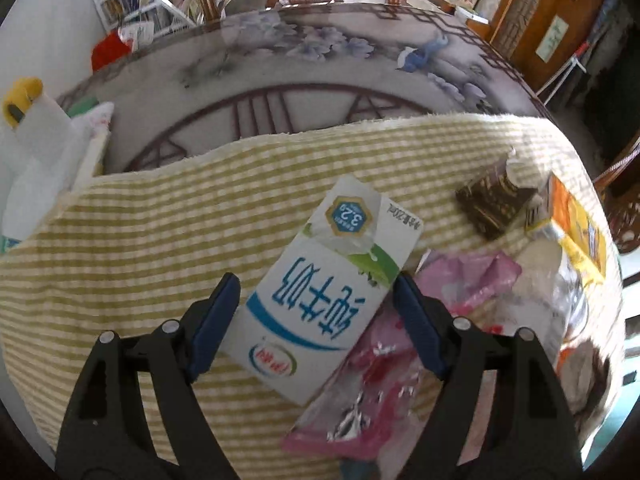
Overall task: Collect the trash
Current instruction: 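Grasp the white milk carton with the left tool, then grasp the yellow iced-tea carton with the right tool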
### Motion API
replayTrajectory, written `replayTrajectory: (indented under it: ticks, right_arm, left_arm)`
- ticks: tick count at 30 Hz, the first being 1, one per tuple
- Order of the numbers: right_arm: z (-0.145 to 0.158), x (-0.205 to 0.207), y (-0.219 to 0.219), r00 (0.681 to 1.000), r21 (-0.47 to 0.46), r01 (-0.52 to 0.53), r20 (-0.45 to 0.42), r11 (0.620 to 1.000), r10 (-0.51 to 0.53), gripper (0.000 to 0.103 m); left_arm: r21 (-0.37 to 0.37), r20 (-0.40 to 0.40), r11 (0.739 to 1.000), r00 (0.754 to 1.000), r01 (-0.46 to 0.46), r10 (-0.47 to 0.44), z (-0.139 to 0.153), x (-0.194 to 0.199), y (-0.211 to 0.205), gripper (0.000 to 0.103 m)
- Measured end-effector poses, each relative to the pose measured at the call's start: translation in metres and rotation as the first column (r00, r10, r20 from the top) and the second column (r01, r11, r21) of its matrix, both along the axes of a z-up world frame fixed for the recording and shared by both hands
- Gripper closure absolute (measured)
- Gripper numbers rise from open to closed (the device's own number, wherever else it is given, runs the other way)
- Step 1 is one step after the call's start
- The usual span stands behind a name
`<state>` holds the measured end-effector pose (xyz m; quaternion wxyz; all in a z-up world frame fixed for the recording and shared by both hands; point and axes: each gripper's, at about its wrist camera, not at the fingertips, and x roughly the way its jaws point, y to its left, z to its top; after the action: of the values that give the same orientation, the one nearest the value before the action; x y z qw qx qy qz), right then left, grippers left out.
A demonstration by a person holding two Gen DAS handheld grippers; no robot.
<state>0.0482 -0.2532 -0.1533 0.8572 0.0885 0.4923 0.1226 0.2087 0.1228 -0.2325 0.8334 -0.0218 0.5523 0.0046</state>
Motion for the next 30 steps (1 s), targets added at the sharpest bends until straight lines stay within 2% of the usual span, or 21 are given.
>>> replayTrajectory:
  ticks: [3,5,8,12,18,20,25,30]
  right_arm:
    - [-0.002,0.005,0.004,1.000,-0.005,-0.010,-0.007,1.000,0.010,0.022]
    - [-0.005,0.011,0.008,1.000,-0.009,-0.021,-0.013,1.000,0.021,0.022]
    - [-0.010,0.027,0.013,0.999,-0.018,-0.039,-0.024,0.999,0.039,0.022]
    - [-0.016,0.057,0.021,0.997,-0.069,-0.076,-0.014,0.995,0.076,0.022]
    - [-0.050,0.135,0.040,0.985,-0.212,-0.172,-0.050,0.962,0.165,0.022]
    - [-0.064,0.154,0.047,0.976,-0.213,-0.217,-0.082,0.953,0.204,0.022]
    - [-0.094,0.192,0.070,0.925,-0.178,-0.368,-0.171,0.913,0.340,0.022]
    - [-0.106,0.210,0.080,0.895,-0.137,-0.426,-0.206,0.894,0.395,0.016]
  left_arm:
    - [-0.026,-0.014,0.999,1.000,-0.019,0.019,-0.008,0.006,0.005,0.028]
    - [-0.036,-0.007,0.999,1.000,-0.030,0.030,-0.006,0.004,0.007,0.042]
    - [-0.036,0.014,0.998,0.999,-0.049,0.049,0.000,-0.001,0.012,0.050]
    - [-0.030,0.086,0.997,0.993,-0.073,0.076,0.018,-0.024,0.018,0.050]
    - [-0.101,0.179,0.990,0.976,-0.103,0.120,0.053,-0.062,0.014,0.050]
    - [-0.115,0.205,0.988,0.970,-0.104,0.126,0.063,-0.073,0.011,0.050]
    - [-0.168,0.224,0.980,0.964,-0.107,0.144,0.074,-0.091,0.001,0.050]
    - [-0.156,0.225,0.978,0.960,-0.135,0.168,0.076,-0.097,0.005,0.050]
